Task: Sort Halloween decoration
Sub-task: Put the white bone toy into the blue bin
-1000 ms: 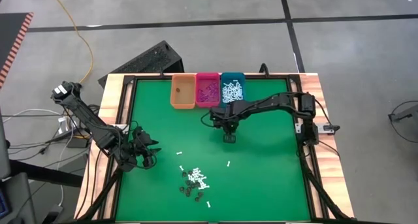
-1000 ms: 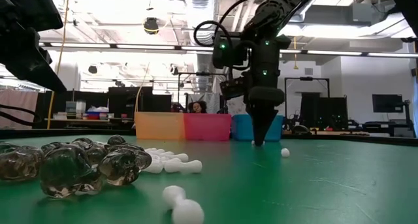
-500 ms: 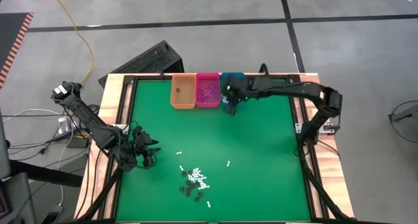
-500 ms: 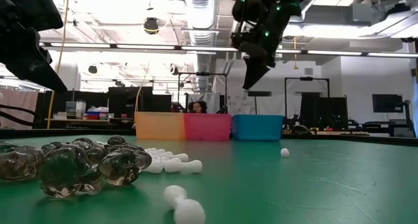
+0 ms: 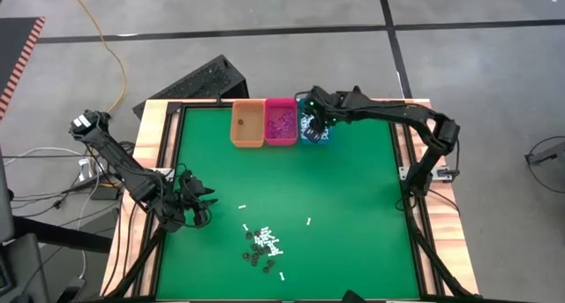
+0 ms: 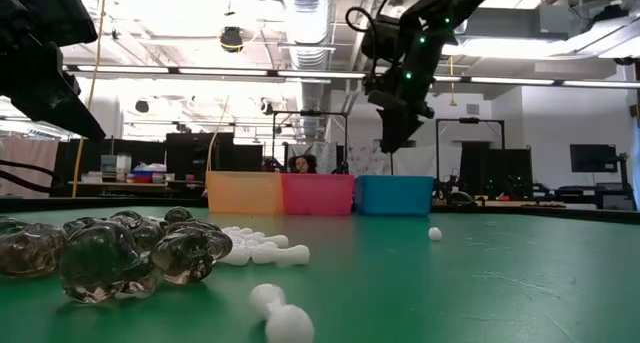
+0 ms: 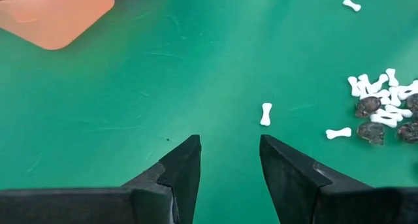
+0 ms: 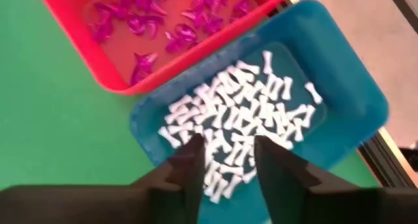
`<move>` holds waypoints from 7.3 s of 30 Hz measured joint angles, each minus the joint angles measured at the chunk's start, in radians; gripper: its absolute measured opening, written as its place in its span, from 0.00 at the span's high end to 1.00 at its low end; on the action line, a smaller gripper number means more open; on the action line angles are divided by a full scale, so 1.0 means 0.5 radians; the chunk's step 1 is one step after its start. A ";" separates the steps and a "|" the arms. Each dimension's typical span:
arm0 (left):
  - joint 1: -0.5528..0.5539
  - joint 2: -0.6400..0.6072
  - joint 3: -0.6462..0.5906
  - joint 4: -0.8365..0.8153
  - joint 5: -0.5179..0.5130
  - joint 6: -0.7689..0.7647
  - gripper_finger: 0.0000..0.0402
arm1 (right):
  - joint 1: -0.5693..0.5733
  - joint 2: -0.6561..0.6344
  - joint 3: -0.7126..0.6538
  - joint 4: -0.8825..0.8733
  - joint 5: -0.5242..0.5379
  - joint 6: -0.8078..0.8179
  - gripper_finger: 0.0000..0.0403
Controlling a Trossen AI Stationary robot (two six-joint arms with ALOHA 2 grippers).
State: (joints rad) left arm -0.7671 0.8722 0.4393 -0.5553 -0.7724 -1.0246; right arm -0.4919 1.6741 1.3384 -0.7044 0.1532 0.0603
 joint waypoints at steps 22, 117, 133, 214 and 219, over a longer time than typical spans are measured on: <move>0.000 0.000 0.000 -0.016 0.008 0.073 0.63 | 1.413 -0.033 -0.003 0.006 -0.186 -0.011 0.55; 0.000 0.319 0.001 0.099 0.048 -0.100 0.63 | 1.207 0.187 0.002 0.738 -0.162 0.201 0.55; 0.000 0.320 0.002 0.099 0.054 -0.076 0.63 | 1.747 0.769 0.002 1.254 0.143 0.437 0.56; 0.002 0.320 0.002 0.100 0.113 -0.086 0.63 | 0.040 0.192 -0.009 0.083 0.205 0.479 0.55; 0.001 0.320 0.002 0.099 0.109 -0.090 0.63 | 0.272 0.187 -0.006 0.158 -0.016 0.434 0.51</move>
State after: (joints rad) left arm -0.7666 1.0325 0.4400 -0.5056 -0.7181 -1.0695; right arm -0.3561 1.7676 1.3354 -0.6253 0.1450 0.2772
